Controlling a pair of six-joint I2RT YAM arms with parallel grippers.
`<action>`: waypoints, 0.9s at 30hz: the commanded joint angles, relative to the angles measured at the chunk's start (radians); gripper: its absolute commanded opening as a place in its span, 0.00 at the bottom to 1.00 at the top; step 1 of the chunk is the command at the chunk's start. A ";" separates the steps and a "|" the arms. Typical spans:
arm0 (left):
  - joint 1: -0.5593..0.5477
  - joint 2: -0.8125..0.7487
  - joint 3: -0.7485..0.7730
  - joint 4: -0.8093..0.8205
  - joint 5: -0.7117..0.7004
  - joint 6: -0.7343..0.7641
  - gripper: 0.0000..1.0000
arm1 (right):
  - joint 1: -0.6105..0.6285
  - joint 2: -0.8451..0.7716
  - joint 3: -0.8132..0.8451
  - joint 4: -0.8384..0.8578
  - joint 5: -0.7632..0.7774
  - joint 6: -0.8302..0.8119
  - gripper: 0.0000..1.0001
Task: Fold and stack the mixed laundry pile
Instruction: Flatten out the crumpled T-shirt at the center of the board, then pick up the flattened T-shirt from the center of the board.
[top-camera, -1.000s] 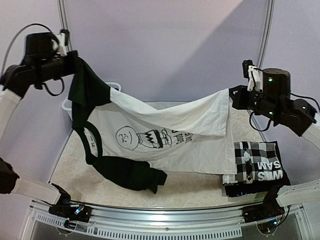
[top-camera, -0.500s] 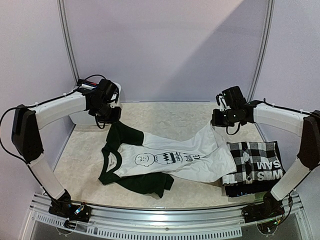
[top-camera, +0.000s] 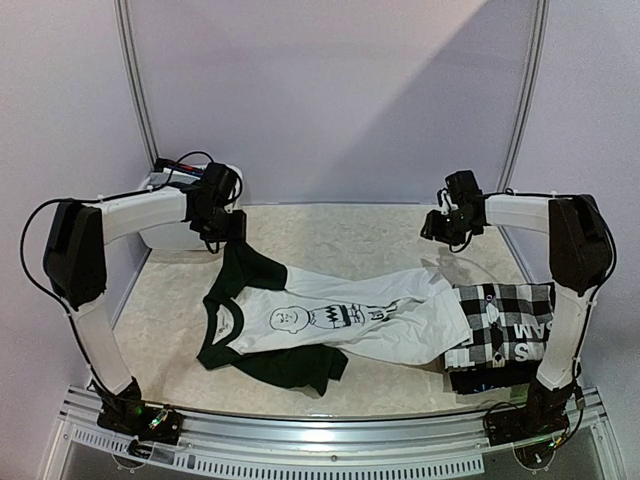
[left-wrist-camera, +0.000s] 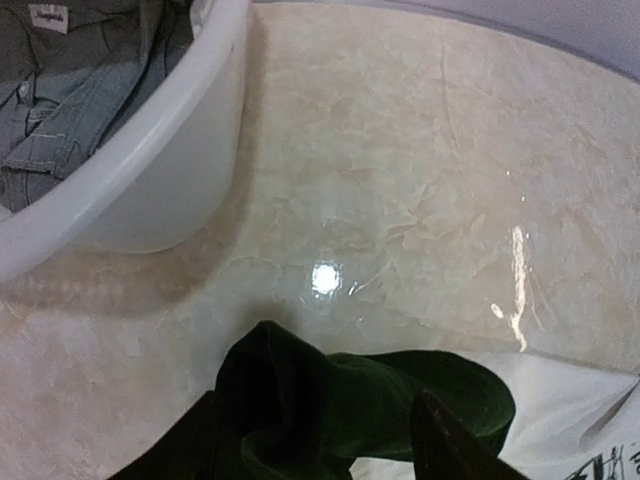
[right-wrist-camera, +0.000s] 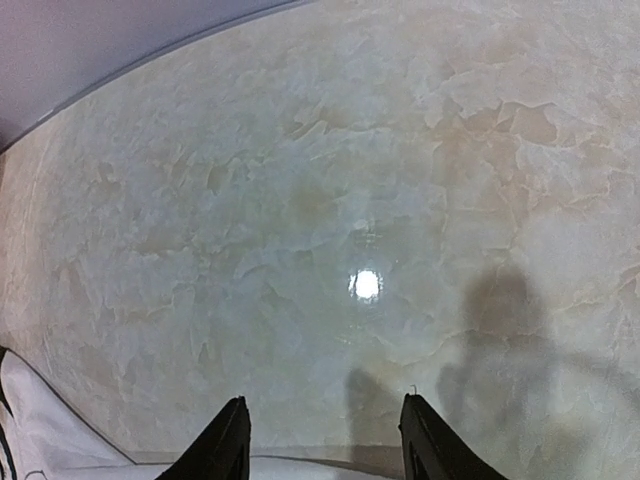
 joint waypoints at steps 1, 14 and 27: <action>-0.001 -0.097 -0.101 0.104 -0.020 -0.010 0.78 | -0.004 0.034 0.057 -0.035 -0.038 -0.027 0.54; -0.009 -0.449 -0.493 0.205 -0.109 -0.052 0.75 | 0.075 -0.193 -0.095 -0.092 -0.090 -0.054 0.59; 0.050 -0.261 -0.683 0.619 0.107 -0.082 0.53 | 0.154 -0.475 -0.345 -0.030 -0.019 0.033 0.54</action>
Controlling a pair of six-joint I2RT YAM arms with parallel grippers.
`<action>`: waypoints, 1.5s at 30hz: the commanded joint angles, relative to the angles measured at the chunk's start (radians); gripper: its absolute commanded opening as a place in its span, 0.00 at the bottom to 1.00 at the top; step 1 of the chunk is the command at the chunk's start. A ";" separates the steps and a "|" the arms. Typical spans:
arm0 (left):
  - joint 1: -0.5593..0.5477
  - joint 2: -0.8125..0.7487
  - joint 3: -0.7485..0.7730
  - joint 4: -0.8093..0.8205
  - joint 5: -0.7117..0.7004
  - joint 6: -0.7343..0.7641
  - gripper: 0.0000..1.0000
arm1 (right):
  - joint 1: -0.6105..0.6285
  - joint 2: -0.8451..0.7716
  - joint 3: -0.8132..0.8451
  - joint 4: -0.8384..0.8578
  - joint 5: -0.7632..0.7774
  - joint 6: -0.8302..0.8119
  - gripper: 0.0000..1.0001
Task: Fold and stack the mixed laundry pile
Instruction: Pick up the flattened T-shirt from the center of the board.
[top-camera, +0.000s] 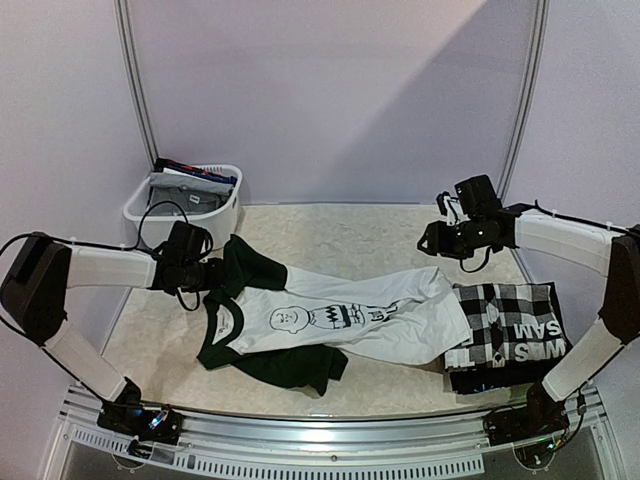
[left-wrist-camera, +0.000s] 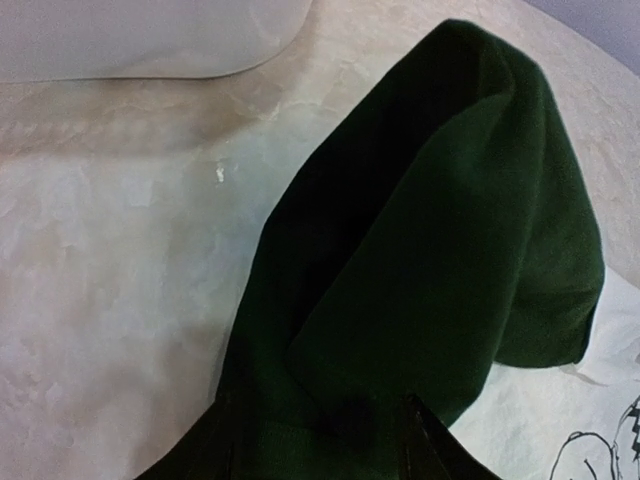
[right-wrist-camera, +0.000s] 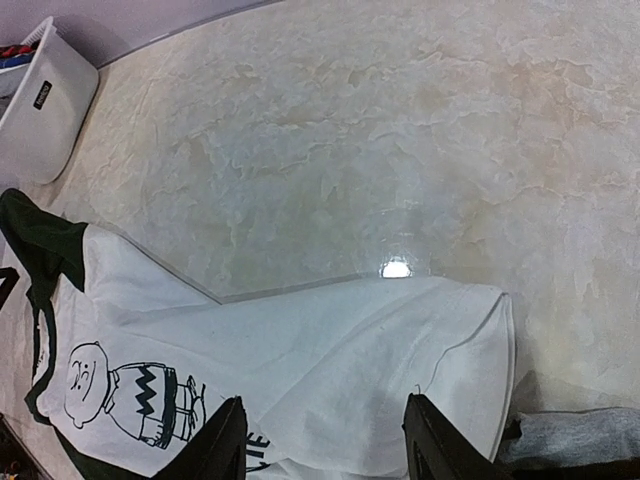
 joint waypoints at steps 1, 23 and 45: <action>0.027 0.098 0.011 0.181 0.079 0.001 0.53 | 0.025 -0.073 -0.042 0.018 0.019 0.026 0.54; 0.029 0.276 0.109 0.171 0.078 -0.015 0.55 | 0.046 -0.117 -0.087 0.027 0.034 0.018 0.53; -0.023 0.308 0.092 0.200 0.058 -0.051 0.34 | 0.050 -0.122 -0.096 0.024 0.047 0.014 0.53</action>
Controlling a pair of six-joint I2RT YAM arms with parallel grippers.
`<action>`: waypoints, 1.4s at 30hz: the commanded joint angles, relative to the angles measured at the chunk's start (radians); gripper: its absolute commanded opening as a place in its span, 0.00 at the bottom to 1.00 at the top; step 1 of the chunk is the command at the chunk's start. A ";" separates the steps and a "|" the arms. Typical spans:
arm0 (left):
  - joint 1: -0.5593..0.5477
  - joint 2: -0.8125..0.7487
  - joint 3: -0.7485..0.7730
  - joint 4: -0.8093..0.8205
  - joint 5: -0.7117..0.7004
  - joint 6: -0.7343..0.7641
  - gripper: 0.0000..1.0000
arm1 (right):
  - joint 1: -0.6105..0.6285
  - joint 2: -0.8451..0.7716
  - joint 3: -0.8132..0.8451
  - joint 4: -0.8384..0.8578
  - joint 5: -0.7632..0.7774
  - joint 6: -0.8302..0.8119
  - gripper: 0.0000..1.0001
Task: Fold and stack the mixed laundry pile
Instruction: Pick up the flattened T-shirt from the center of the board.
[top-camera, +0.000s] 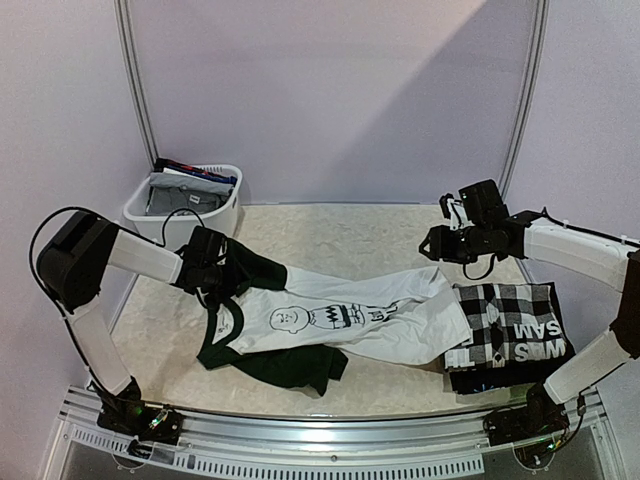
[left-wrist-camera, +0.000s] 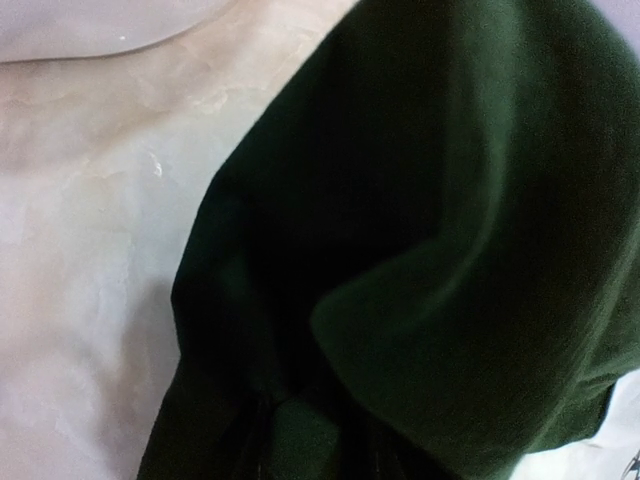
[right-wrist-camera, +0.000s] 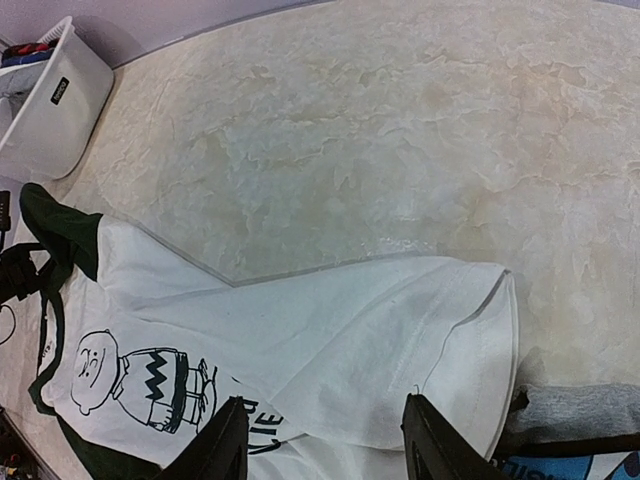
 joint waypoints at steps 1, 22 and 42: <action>-0.023 0.002 0.000 -0.021 -0.030 0.001 0.32 | 0.009 -0.013 -0.011 0.004 0.017 -0.007 0.53; -0.069 -0.067 0.020 -0.071 -0.117 0.042 0.05 | 0.017 -0.023 -0.007 -0.015 0.029 -0.009 0.53; -0.079 -0.582 -0.054 -0.261 -0.258 0.051 0.00 | 0.156 0.027 -0.051 -0.140 0.043 0.055 0.55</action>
